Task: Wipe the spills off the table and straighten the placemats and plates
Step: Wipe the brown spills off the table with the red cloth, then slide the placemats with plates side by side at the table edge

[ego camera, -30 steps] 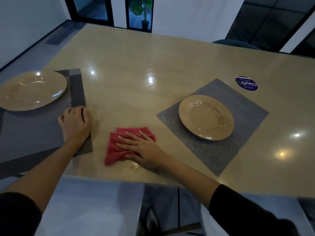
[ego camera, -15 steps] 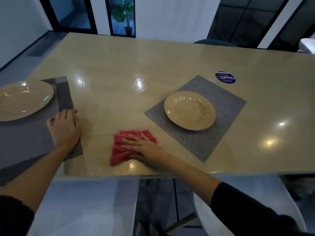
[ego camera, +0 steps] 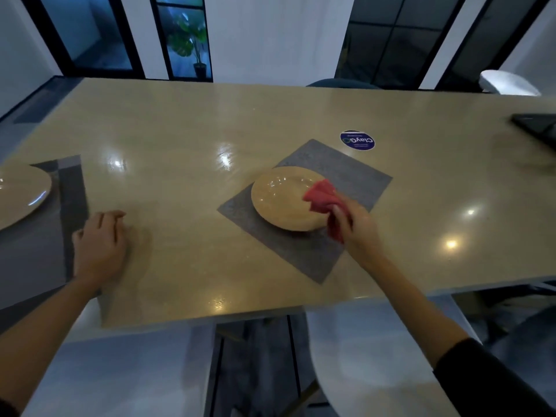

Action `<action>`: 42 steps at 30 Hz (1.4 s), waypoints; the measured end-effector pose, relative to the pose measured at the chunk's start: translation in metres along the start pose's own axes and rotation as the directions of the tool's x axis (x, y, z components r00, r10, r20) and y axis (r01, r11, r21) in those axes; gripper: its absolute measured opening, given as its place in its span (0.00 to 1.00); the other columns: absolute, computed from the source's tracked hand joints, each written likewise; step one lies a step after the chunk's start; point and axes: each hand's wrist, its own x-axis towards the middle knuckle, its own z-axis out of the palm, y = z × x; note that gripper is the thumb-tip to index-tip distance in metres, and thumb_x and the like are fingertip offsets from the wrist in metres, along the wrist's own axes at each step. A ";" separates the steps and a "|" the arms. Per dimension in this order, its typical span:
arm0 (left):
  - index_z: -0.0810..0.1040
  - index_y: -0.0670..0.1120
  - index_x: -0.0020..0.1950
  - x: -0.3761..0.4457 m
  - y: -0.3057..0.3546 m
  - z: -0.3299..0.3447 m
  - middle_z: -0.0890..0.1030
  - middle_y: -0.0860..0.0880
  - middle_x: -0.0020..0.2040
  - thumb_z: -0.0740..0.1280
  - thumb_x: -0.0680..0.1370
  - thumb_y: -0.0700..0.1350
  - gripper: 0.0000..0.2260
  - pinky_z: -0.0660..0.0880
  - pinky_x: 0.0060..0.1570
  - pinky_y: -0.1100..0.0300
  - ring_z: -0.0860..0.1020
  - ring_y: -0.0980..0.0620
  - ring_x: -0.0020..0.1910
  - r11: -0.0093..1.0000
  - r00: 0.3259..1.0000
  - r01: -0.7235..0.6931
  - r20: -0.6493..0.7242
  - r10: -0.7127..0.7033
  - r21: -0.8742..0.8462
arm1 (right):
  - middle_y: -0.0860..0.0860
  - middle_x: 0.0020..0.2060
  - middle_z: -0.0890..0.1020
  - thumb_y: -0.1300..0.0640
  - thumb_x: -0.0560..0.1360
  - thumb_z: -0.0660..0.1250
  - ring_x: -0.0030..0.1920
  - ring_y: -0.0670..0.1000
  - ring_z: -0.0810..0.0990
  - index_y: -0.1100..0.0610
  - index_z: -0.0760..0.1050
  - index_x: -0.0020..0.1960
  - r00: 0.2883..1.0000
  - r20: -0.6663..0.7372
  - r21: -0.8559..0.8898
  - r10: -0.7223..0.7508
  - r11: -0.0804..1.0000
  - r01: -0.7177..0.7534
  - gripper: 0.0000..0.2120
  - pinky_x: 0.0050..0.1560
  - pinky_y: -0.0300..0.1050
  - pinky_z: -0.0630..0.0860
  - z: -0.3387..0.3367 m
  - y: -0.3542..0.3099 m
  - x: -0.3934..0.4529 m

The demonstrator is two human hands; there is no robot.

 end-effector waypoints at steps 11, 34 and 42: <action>0.74 0.45 0.58 -0.008 0.041 0.003 0.75 0.43 0.55 0.57 0.81 0.42 0.09 0.64 0.59 0.43 0.74 0.40 0.57 0.999 0.999 -0.032 0.015 0.033 -0.010 | 0.65 0.72 0.62 0.54 0.81 0.54 0.72 0.67 0.59 0.66 0.65 0.70 0.843 -0.088 -0.446 0.530 0.736 -0.509 0.22 0.72 0.59 0.58 -0.061 0.146 -0.034; 0.73 0.42 0.63 -0.059 0.021 -0.044 0.70 0.38 0.65 0.58 0.80 0.48 0.16 0.62 0.63 0.40 0.68 0.37 0.65 0.851 0.854 0.520 -0.005 -0.521 0.075 | 0.62 0.77 0.48 0.38 0.79 0.46 0.77 0.63 0.45 0.54 0.52 0.77 0.980 0.196 -0.486 0.020 0.870 0.079 0.32 0.71 0.72 0.47 0.077 -0.052 0.027; 0.61 0.46 0.75 -0.099 -0.023 -0.065 0.56 0.43 0.78 0.45 0.81 0.59 0.27 0.45 0.71 0.32 0.51 0.39 0.77 0.727 0.695 0.564 0.250 -0.674 0.393 | 0.55 0.76 0.57 0.46 0.81 0.54 0.77 0.55 0.51 0.56 0.57 0.76 0.792 0.564 -0.002 -0.234 0.958 0.285 0.27 0.75 0.59 0.47 0.161 -0.150 0.010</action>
